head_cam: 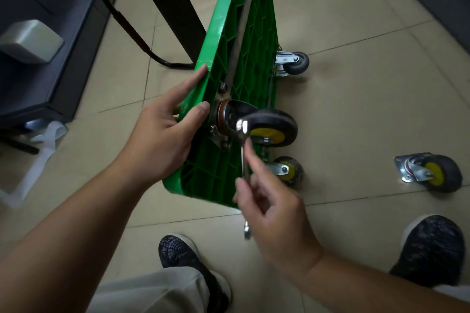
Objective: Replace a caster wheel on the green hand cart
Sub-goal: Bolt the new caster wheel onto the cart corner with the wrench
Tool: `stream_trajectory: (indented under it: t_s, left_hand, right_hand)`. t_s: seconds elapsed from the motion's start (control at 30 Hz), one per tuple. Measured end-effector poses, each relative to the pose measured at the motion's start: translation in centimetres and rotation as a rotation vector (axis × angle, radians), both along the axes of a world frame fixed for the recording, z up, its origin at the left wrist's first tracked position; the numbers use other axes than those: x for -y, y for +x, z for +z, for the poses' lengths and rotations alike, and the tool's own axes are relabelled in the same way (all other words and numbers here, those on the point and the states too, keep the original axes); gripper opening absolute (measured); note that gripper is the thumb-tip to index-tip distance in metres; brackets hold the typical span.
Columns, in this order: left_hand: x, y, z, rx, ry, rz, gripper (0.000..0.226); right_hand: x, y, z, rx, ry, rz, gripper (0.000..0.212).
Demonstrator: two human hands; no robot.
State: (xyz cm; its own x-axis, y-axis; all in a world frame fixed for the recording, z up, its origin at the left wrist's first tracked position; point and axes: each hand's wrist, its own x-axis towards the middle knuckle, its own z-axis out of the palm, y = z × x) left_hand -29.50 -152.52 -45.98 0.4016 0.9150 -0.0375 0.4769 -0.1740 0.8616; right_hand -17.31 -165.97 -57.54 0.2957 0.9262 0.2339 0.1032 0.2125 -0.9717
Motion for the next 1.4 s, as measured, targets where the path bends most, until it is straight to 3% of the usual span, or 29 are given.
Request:
stream_trajectory:
  t_s: [0.1, 0.2, 0.63, 0.83, 1.0, 1.2, 1.4]
  left_hand:
    - [0.1, 0.1, 0.0, -0.004, -0.004, 0.001, 0.054]
    - [0.4, 0.4, 0.1, 0.005, -0.001, 0.039, 0.053]
    - [0.7, 0.6, 0.0, 0.03, -0.016, 0.113, 0.054]
    - [0.8, 0.8, 0.0, 0.042, -0.018, 0.119, 0.054]
    - [0.7, 0.7, -0.2, 0.056, -0.018, 0.124, 0.053]
    - [0.7, 0.7, -0.3, 0.052, 0.0, 0.137, 0.052]
    - [0.8, 0.8, -0.1, 0.014, 0.013, 0.127, 0.053]
  right_hand:
    - [-1.9, 0.9, -1.5, 0.234, 0.11, -0.044, 0.057]
    - [-2.6, 1.1, -2.4, 0.344, 0.154, 0.049, 0.054]
    - [-4.8, 0.1, -4.7, 0.415, 0.243, -0.008, 0.047]
    - [-6.3, 1.3, -7.1, 0.635, 0.268, 0.012, 0.075]
    - [-7.3, 2.6, -7.8, 0.836, 0.356, -0.054, 0.079]
    - [-5.9, 2.3, -5.8, 0.597, 0.331, 0.069, 0.066]
    - [-3.1, 0.2, -2.9, 0.217, 0.104, 0.159, 0.058]
